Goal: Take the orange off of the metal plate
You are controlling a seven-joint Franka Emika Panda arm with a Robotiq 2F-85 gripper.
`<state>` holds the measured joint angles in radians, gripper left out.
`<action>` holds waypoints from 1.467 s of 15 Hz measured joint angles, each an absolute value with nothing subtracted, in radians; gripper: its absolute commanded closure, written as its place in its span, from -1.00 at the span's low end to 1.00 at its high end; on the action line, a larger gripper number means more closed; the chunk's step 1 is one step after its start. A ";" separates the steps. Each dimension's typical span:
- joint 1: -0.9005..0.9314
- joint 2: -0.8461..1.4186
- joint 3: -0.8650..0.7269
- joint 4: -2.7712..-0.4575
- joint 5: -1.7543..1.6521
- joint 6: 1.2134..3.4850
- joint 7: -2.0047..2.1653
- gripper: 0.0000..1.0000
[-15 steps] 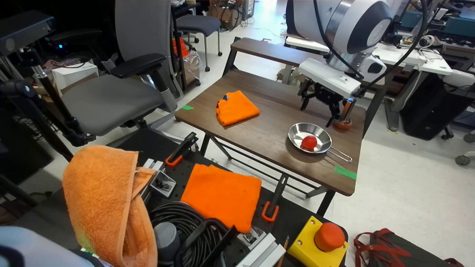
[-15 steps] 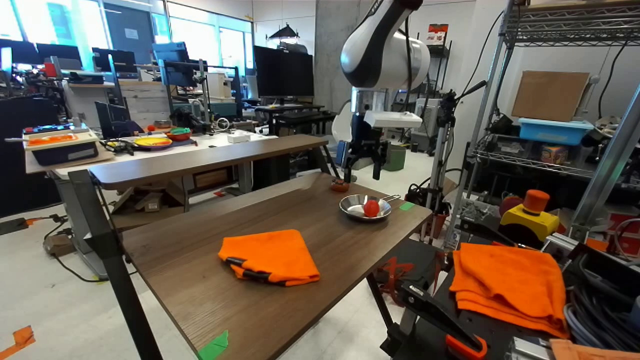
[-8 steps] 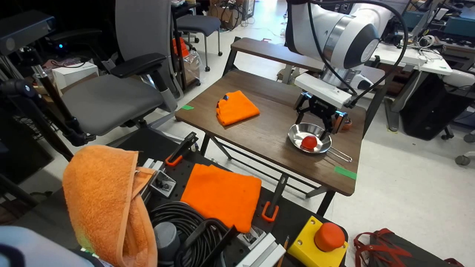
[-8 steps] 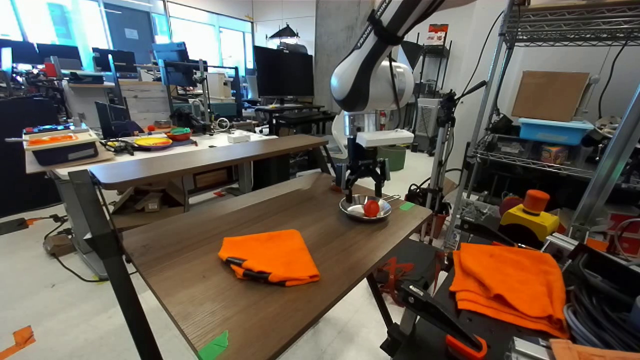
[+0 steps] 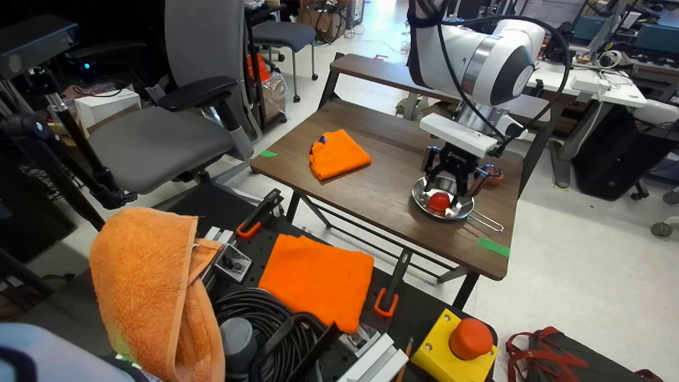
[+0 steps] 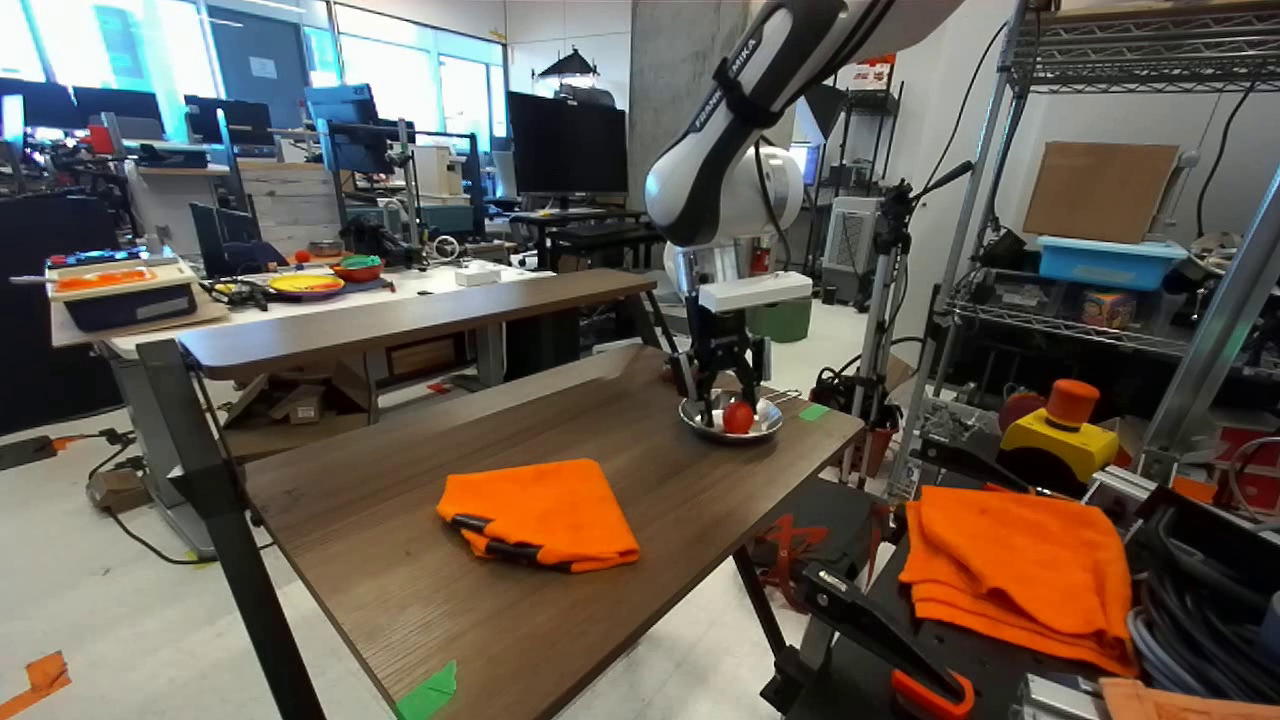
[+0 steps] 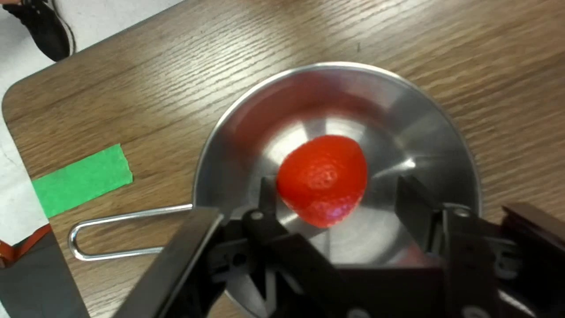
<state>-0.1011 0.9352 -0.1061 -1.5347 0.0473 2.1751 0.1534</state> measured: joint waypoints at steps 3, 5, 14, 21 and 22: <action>-0.099 0.953 -0.106 -1.498 0.044 2.136 0.164 0.57; -0.099 0.956 -0.106 -1.479 0.044 2.104 0.168 0.57; -0.104 0.786 -0.081 -1.432 0.108 1.943 0.143 0.57; -0.089 0.847 -0.058 -1.172 0.149 1.868 0.263 0.57; -0.082 0.881 -0.057 -1.127 0.149 1.867 0.290 0.57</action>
<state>-0.0816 0.8809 -0.0568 -1.1269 0.1488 1.8668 0.2899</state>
